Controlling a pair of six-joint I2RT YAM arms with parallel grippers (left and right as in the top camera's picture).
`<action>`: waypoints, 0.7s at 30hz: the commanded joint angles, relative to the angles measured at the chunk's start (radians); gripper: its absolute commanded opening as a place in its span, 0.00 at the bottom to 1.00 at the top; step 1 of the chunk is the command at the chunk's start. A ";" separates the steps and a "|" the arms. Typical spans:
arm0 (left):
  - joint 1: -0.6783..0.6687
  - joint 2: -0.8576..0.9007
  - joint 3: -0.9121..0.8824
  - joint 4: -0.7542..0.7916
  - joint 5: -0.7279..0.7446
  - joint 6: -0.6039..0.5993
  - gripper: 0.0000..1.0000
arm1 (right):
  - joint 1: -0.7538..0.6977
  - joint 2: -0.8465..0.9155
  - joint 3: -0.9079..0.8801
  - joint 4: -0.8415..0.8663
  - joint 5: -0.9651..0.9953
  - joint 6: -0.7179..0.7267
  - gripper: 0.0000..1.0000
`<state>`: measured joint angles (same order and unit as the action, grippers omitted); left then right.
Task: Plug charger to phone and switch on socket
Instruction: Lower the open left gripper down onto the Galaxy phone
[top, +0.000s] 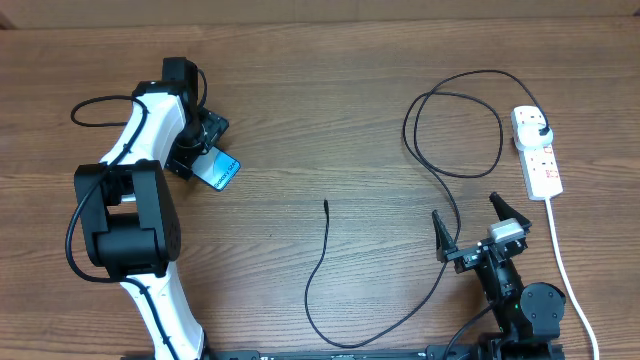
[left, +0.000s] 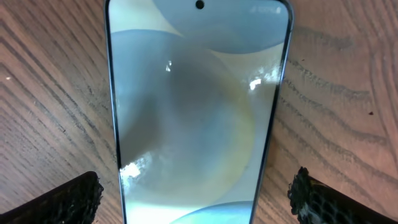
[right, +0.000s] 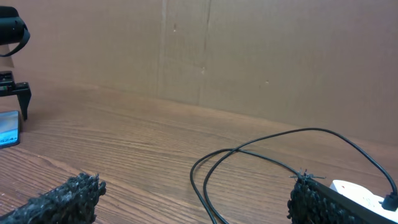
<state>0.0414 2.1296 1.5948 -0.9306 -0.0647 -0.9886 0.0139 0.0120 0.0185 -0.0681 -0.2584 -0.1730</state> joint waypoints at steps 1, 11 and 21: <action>0.004 0.009 -0.009 -0.006 -0.013 0.008 1.00 | 0.005 -0.005 -0.011 0.006 -0.005 -0.004 1.00; 0.004 0.019 -0.010 -0.011 -0.027 0.008 1.00 | 0.005 -0.005 -0.011 0.007 -0.005 -0.004 1.00; 0.004 0.072 -0.010 -0.011 -0.020 0.018 1.00 | 0.005 -0.005 -0.011 0.007 -0.005 -0.004 1.00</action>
<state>0.0414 2.1731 1.5944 -0.9390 -0.0731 -0.9886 0.0139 0.0120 0.0185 -0.0677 -0.2588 -0.1734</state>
